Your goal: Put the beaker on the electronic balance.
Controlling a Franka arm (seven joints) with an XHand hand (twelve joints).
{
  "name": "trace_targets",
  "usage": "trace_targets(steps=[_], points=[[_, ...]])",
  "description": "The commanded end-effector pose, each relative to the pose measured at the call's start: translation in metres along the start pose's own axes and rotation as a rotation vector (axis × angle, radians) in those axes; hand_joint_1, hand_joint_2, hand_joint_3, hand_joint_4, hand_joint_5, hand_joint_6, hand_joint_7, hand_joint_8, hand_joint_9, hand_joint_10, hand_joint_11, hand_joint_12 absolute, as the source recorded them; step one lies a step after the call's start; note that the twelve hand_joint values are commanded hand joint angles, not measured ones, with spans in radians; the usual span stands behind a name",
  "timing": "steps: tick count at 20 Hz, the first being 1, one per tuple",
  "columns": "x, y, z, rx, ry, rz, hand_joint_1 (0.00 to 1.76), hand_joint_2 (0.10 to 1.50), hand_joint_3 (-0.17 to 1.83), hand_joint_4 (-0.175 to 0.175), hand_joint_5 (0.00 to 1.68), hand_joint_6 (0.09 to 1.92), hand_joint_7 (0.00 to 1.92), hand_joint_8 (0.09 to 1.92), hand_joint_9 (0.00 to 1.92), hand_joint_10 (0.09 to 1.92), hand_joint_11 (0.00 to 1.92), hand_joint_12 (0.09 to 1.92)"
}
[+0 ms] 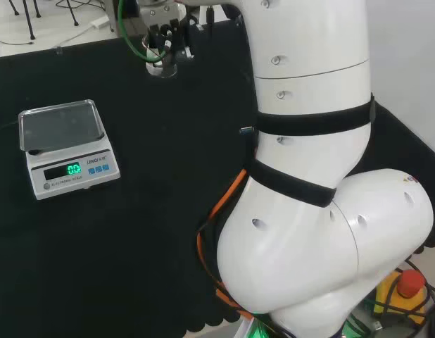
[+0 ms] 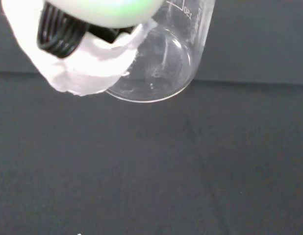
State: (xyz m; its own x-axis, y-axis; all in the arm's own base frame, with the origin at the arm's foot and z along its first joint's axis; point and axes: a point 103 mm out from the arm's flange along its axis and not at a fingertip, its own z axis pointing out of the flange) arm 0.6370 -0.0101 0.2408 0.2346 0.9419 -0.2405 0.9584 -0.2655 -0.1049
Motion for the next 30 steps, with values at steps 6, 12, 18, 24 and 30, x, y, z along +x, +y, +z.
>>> trace_targets(steps=[6, 12, 18, 24, 30], points=[[0.072, -0.030, -0.052, -0.023, 0.055, -0.195, 1.12, 0.98, 0.08, 0.050, 1.16, 0.72, 1.01, 0.85, 1.31, 0.41, 1.13, 0.93], [0.143, -0.043, -0.066, -0.031, -0.012, -0.206, 1.14, 0.94, 0.06, 0.057, 1.10, 0.73, 1.02, 0.83, 1.32, 0.40, 1.13, 0.93], [0.196, -0.054, -0.070, -0.034, -0.011, -0.264, 1.18, 0.86, 0.04, 0.041, 0.96, 0.82, 1.03, 0.81, 1.33, 0.37, 1.12, 0.92], [0.229, -0.067, -0.059, -0.008, -0.012, -0.320, 1.18, 0.86, 0.04, 0.043, 0.95, 0.83, 1.03, 0.81, 1.33, 0.36, 1.12, 0.93], [0.224, -0.077, -0.047, 0.027, -0.013, -0.322, 1.18, 0.85, 0.05, 0.044, 0.95, 0.83, 1.03, 0.80, 1.33, 0.36, 1.12, 0.93]])
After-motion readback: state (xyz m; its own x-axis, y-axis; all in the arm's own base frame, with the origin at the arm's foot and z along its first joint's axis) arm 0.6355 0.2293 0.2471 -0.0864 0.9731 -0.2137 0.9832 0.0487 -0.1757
